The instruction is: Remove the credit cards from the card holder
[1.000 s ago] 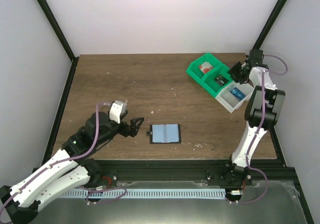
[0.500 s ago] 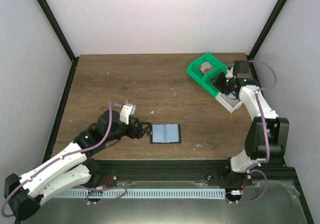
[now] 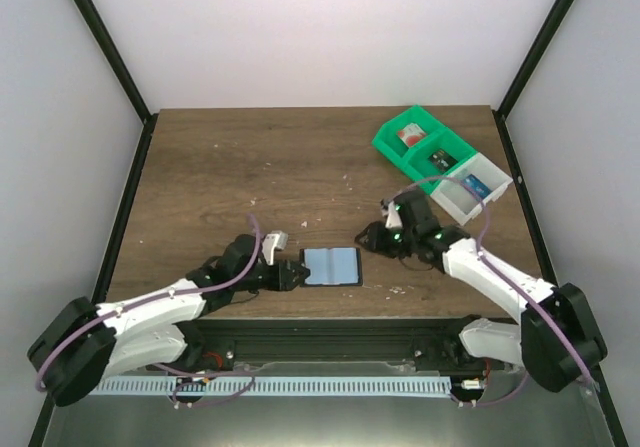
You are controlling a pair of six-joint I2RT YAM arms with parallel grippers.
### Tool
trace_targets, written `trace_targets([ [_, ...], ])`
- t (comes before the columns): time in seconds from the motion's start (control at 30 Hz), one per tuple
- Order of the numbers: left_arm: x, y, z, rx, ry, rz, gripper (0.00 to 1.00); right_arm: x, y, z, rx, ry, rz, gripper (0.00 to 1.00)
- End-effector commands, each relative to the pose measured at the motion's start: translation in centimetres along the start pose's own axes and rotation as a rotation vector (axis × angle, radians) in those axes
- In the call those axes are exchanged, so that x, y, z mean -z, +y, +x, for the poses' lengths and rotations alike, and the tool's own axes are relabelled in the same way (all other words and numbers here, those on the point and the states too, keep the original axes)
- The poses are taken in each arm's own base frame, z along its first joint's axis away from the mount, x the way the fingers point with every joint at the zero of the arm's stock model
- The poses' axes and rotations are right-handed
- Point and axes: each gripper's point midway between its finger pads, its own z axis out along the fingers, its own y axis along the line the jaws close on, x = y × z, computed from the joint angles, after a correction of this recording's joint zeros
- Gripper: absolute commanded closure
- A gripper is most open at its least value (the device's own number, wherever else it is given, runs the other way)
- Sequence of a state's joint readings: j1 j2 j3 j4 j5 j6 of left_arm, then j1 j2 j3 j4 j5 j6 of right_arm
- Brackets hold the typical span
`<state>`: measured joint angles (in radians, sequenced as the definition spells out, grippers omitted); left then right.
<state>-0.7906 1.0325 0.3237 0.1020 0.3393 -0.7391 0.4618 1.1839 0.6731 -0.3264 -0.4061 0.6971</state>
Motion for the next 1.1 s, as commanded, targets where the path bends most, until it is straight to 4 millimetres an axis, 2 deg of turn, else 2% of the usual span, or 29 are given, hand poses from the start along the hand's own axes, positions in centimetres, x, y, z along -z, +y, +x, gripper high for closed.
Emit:
trace_targets([
  [0.0,-1.3,-0.5,-0.8,0.023,-0.025,0.050,0.50,-1.8,1.9,2.5,0.028,0.021,-0.050,0.68],
  [0.17,-3.6,1.0,0.6,0.071,0.033,0.050,0.52,-4.1,1.4,5.2,0.042,0.078,-0.049,0.69],
  [0.3,-4.9,0.5,0.9,0.090,0.051,0.109,0.59,-6.1,-0.5,7.4,0.026,0.134,-0.023,0.72],
  [0.4,-6.1,1.1,1.2,0.094,0.084,0.094,0.67,-7.1,-1.7,8.5,0.024,0.167,0.015,0.72],
  [0.53,-7.1,1.1,0.9,0.086,0.087,0.100,0.75,-7.6,-2.7,9.4,0.017,0.183,0.037,0.72],
  [0.8,-8.7,2.0,1.6,0.102,0.111,0.090,0.75,-7.9,-3.8,10.1,0.006,0.198,0.061,0.73],
  [0.97,-7.7,4.1,1.1,0.084,0.089,-0.069,0.74,-7.7,-4.3,10.0,0.014,0.188,0.090,0.72],
  [1.07,-5.9,3.8,-0.1,0.053,0.045,-0.117,0.68,-7.3,-4.2,9.6,0.024,0.171,0.107,0.72],
])
